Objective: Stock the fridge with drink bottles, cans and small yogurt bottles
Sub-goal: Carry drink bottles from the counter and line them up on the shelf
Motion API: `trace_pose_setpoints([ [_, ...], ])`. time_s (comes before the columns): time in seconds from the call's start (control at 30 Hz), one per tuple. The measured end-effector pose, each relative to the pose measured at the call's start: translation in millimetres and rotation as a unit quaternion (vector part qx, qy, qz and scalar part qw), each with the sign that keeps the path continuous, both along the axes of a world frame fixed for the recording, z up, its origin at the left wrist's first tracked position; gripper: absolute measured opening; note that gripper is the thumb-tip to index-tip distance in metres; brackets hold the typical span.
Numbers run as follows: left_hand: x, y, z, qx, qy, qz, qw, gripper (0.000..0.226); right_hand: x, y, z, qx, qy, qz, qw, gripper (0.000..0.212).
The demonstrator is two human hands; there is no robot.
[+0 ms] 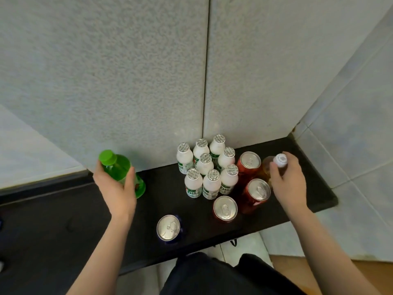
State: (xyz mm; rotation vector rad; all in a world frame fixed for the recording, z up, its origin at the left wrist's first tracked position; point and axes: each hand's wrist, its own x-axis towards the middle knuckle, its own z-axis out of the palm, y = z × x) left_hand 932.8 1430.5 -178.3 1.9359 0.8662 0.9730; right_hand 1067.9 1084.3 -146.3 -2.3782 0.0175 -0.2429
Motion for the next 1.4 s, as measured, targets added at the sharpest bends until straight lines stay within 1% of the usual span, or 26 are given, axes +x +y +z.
trace_pose_setpoints([
  [0.13, -4.2, -20.4, 18.1, 0.013, -0.029, -0.039, 0.999, 0.066, 5.1, -7.3, -5.8, 0.003, 0.008, 0.021, 1.000, 0.038],
  [0.27, -5.4, -32.3, 42.5, -0.009, -0.027, -0.049, 0.998, 0.072, 9.0, -13.4, -3.5, -0.005, -0.012, 0.007, 1.000, 0.039],
  [0.43, -1.3, -44.6, 76.9, 0.045, -0.057, -0.072, 0.995, 0.071, 11.6, -13.9, 28.2, 0.007, -0.119, -0.010, 0.993, 0.039],
  [0.57, 5.0, -60.6, 109.9, 0.069, -0.087, -0.101, 0.989, 0.067, 21.7, -19.0, 71.1, 0.022, -0.170, 0.011, 0.985, 0.051],
  [0.67, 7.7, -75.2, 133.0, 0.062, -0.117, -0.126, 0.983, 0.064, 24.3, -14.8, 108.0, 0.047, -0.222, 0.040, 0.973, 0.053],
  [0.77, 5.5, -91.6, 151.1, 0.032, -0.137, -0.131, 0.981, 0.062, 20.7, -4.6, 142.8, 0.084, -0.277, 0.081, 0.954, 0.044],
  [0.83, -0.3, -102.8, 162.6, 0.008, -0.145, -0.138, 0.980, 0.059, 17.2, 5.7, 159.7, 0.104, -0.293, 0.130, 0.941, 0.038],
  [0.97, -23.8, -122.4, 173.5, -0.008, -0.136, -0.135, 0.981, 0.056, 5.0, 33.9, 174.3, 0.159, -0.291, 0.251, 0.909, 0.021],
  [1.07, -52.6, -135.2, 170.3, -0.010, -0.132, -0.116, 0.984, 0.055, -12.5, 55.7, 167.4, 0.180, -0.277, 0.319, 0.889, 0.018],
  [1.17, -94.0, -148.5, 162.9, -0.023, -0.121, -0.078, 0.989, 0.057, -37.8, 77.8, 156.4, 0.208, -0.234, 0.395, 0.864, 0.012],
  [1.3, -156.9, -171.1, 153.3, -0.037, -0.101, 0.004, 0.994, 0.060, -85.1, 104.5, 139.8, 0.214, -0.189, 0.477, 0.831, 0.020],
  [1.4, -205.7, -195.5, 139.7, -0.065, -0.099, 0.086, 0.989, 0.059, -129.7, 117.3, 123.7, 0.209, -0.143, 0.545, 0.800, 0.028],
])
